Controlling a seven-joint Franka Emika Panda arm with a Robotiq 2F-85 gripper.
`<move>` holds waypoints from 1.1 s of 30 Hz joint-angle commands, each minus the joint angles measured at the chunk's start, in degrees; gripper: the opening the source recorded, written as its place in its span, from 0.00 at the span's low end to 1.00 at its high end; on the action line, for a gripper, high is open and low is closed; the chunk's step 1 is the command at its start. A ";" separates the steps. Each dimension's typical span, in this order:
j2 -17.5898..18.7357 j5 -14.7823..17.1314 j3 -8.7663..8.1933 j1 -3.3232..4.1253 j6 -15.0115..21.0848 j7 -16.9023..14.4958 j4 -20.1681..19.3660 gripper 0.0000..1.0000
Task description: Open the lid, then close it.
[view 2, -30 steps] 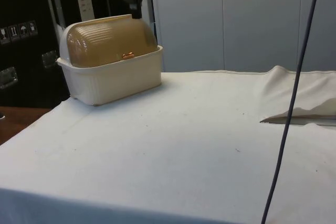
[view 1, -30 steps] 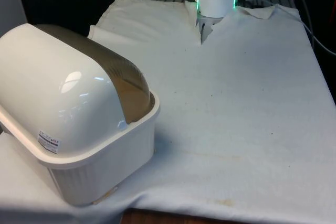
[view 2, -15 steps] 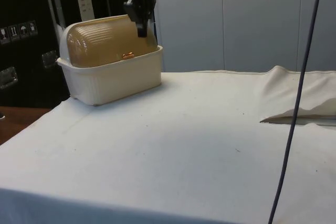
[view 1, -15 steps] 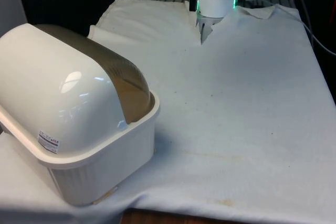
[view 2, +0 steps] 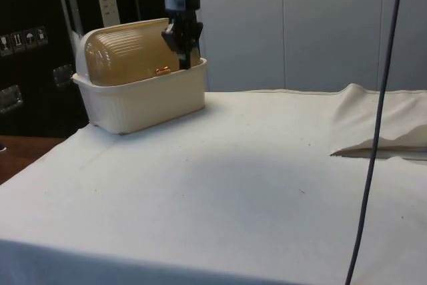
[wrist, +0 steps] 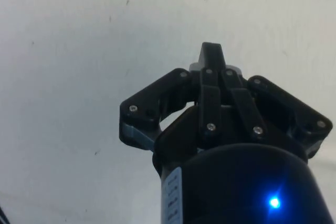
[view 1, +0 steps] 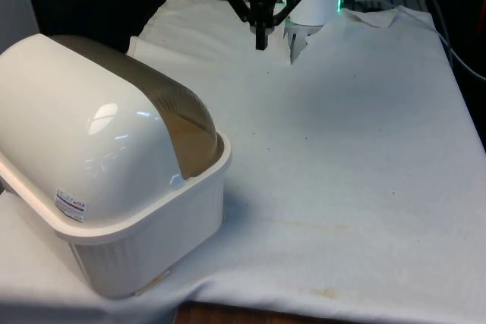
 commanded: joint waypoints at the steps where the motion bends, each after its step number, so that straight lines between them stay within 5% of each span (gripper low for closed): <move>1: 0.57 0.06 -0.11 0.00 0.63 0.00 0.00 0.00; 19: 7.33 -1.20 -1.83 0.00 10.66 2.75 0.57 0.00; 33: 9.17 -0.06 -3.44 -0.46 12.49 2.81 1.72 0.00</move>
